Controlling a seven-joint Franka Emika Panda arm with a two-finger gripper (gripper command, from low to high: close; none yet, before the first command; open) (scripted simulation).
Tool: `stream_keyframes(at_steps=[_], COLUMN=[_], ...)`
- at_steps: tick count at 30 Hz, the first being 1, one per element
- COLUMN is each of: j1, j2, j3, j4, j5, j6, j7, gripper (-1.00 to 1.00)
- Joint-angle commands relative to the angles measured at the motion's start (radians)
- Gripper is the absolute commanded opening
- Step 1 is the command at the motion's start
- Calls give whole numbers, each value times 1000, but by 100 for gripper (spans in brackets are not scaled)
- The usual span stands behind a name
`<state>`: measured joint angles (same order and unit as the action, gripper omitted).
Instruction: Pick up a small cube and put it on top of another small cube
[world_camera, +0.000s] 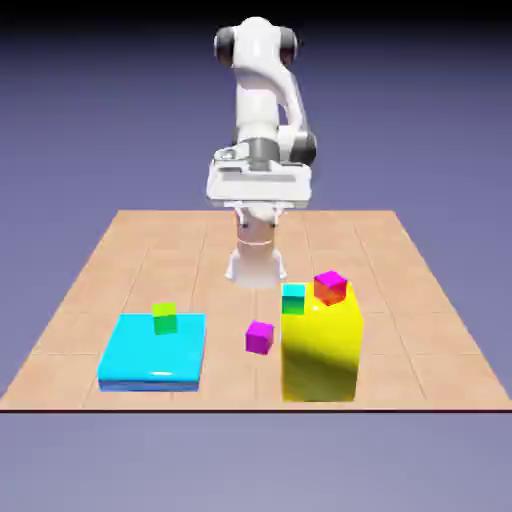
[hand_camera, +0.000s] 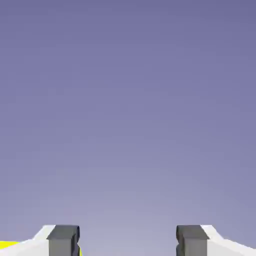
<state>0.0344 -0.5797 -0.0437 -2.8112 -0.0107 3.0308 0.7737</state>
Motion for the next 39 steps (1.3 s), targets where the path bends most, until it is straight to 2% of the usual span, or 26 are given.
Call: stream_keyframes(at_steps=[1,39], j1=[19,725], j2=[-8,-315], j3=[-36,-1413], j4=[-1,-41], j5=[-9,-346], j6=[-5,-200], j7=[27,1057], gripper=[0,0])
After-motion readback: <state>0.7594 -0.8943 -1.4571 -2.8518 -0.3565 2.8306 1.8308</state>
